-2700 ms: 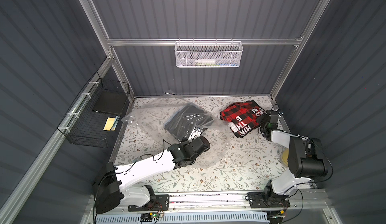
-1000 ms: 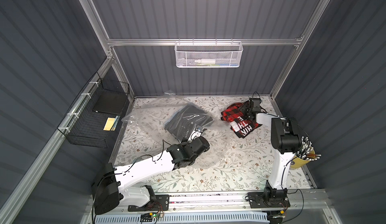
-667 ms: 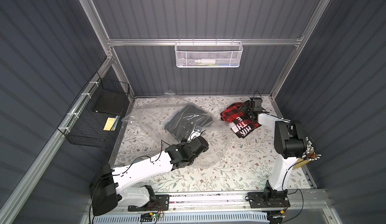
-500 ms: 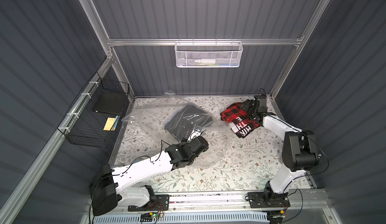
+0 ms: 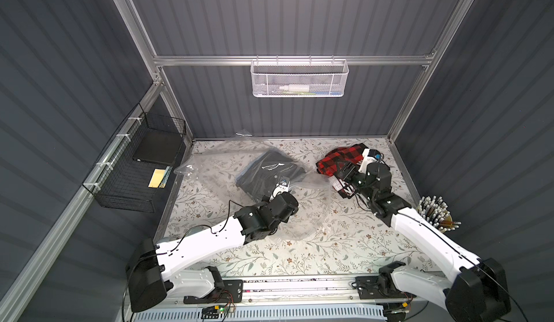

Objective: Take the shirt out of the vacuum bag
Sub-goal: Take out the shirt from the vacuum bag.

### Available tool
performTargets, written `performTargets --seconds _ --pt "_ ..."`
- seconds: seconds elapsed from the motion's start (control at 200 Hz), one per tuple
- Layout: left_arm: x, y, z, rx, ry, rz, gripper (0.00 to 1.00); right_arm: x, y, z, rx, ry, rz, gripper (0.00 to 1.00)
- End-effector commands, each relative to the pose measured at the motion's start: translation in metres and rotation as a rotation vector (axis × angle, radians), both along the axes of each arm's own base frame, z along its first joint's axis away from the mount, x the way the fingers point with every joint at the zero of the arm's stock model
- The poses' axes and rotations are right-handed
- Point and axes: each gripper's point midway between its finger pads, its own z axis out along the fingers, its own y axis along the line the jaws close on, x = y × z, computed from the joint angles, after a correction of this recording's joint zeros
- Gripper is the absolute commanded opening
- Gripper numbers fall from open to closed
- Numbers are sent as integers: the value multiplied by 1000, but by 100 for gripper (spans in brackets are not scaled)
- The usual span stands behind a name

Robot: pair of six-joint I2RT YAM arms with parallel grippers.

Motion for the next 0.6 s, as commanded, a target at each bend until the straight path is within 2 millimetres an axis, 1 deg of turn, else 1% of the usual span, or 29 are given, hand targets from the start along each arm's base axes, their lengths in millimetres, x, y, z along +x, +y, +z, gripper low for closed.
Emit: performTargets --seconds 0.0,0.095,0.275,0.405,0.535,0.555,0.56,0.565,0.57,0.575,0.58,0.595 --pt "1 -9 35 -129 -43 -3 0 -33 24 -6 106 -16 106 70" --pt "3 -11 45 -155 -60 -3 0 -55 44 -14 128 -12 181 70" --pt "6 -12 60 -184 -89 6 0 -79 85 -19 126 -22 299 71" --pt "6 -12 72 -212 -114 7 0 -87 111 -44 110 30 357 71" --pt "8 -15 77 -207 -117 3 0 -89 130 -68 108 71 392 70" --pt "8 -16 77 -206 -116 2 0 -89 132 -68 111 66 396 70" --pt "8 -16 77 -207 -116 1 0 -88 133 -77 94 88 395 70" --pt "8 -16 77 -206 -115 1 0 -88 133 -76 98 82 396 70" --pt "8 -16 77 -206 -115 0 0 -88 134 -80 91 91 396 70" --pt "8 -17 77 -206 -115 0 0 -87 135 -78 95 86 397 70" --pt "8 -17 77 -206 -115 0 0 -87 135 -82 88 94 397 70" --pt "9 -17 77 -207 -115 -1 0 -86 136 -84 86 96 396 70"
